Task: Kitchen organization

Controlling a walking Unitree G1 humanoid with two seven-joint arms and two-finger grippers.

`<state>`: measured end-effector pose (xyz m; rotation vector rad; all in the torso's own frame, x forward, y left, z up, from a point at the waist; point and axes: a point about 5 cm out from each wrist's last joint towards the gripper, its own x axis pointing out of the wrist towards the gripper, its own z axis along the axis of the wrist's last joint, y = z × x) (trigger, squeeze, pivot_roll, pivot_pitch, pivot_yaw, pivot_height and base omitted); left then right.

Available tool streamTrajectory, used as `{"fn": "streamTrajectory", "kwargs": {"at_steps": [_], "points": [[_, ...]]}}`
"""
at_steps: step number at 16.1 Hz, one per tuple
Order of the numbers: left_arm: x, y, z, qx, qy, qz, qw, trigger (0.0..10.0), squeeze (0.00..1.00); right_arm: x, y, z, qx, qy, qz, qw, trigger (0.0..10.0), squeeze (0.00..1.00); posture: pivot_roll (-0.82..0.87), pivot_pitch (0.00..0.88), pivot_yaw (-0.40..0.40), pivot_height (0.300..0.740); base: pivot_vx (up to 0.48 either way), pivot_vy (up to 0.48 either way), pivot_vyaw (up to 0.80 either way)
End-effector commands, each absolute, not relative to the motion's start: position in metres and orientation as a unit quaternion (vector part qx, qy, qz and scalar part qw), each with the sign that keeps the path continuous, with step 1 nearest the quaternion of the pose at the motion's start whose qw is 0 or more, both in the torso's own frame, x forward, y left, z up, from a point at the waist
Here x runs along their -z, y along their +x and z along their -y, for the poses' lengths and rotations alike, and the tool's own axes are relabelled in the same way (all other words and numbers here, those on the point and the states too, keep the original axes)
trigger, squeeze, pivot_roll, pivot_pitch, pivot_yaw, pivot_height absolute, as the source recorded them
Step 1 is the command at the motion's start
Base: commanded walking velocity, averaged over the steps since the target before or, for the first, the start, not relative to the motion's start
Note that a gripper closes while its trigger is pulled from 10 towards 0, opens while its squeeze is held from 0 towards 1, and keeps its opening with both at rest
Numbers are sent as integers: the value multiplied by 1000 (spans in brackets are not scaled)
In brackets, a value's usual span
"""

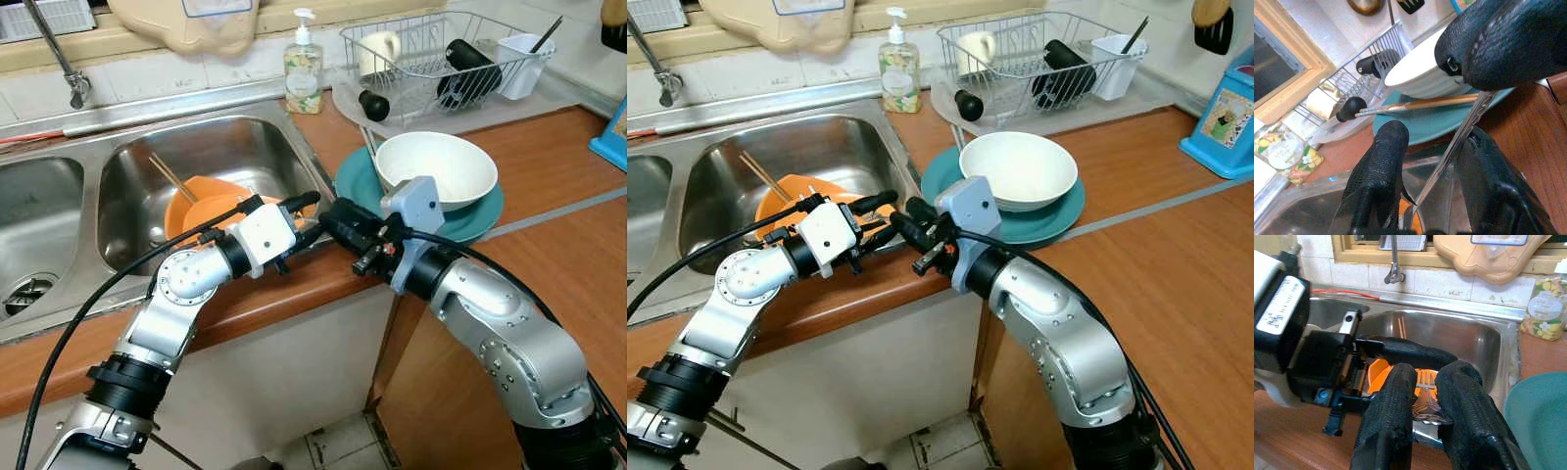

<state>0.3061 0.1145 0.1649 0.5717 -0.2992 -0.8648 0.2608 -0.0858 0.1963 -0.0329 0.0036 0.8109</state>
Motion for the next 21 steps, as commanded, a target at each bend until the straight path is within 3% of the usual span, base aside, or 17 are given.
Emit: {"fn": "streamTrajectory", "kwargs": {"at_steps": [1, 10, 11, 12, 14, 15, 18, 19, 21], "points": [[-167, 308, -117, 412, 279, 144, 855, 0, 0, -199, 257, 83, -403, -16, 1, 915, 0, 0, -150, 0, 103, 740, 0, 0, 0], [-166, 307, -117, 416, 288, 150, 850, 0, 0, -198, 258, 84, -396, -12, 3, 918, 0, 0, -147, 0, 103, 740, 0, 0, 0], [-166, 307, -117, 416, 287, 150, 850, 0, 0, -198, 258, 84, -396, -13, 4, 918, 941, 0, -145, 0, 102, 740, 0, 0, 0], [-166, 306, -118, 416, 287, 150, 850, 0, 0, -198, 257, 84, -395, -16, 4, 919, 10000, 0, -145, 0, 102, 740, 0, 0, 0], [-166, 306, -119, 416, 286, 150, 850, 0, 0, -198, 259, 85, -385, -22, 6, 923, 10000, 0, -147, 0, 103, 740, 0, 0, 0], [-166, 307, -120, 415, 288, 150, 850, 0, 0, -199, 260, 85, -383, -15, 7, 924, 10000, 1000, -148, 0, 106, 740, 0, 0, 0], [-170, 315, -128, 401, 314, 145, 848, 0, 0, -200, 261, 86, -379, -20, 8, 925, 10000, 988, -146, 0, 108, 740, 0, 0, 0], [-172, 318, -131, 395, 323, 145, 848, 0, 0, -199, 261, 86, -377, -23, 8, 926, 10000, 0, -145, 0, 109, 740, 0, 0, 0], [-179, 330, -145, 363, 353, 138, 851, 0, 0, -198, 261, 86, -382, -31, 5, 924, 10000, 0, -146, 0, 106, 740, 0, 0, 0]]}}
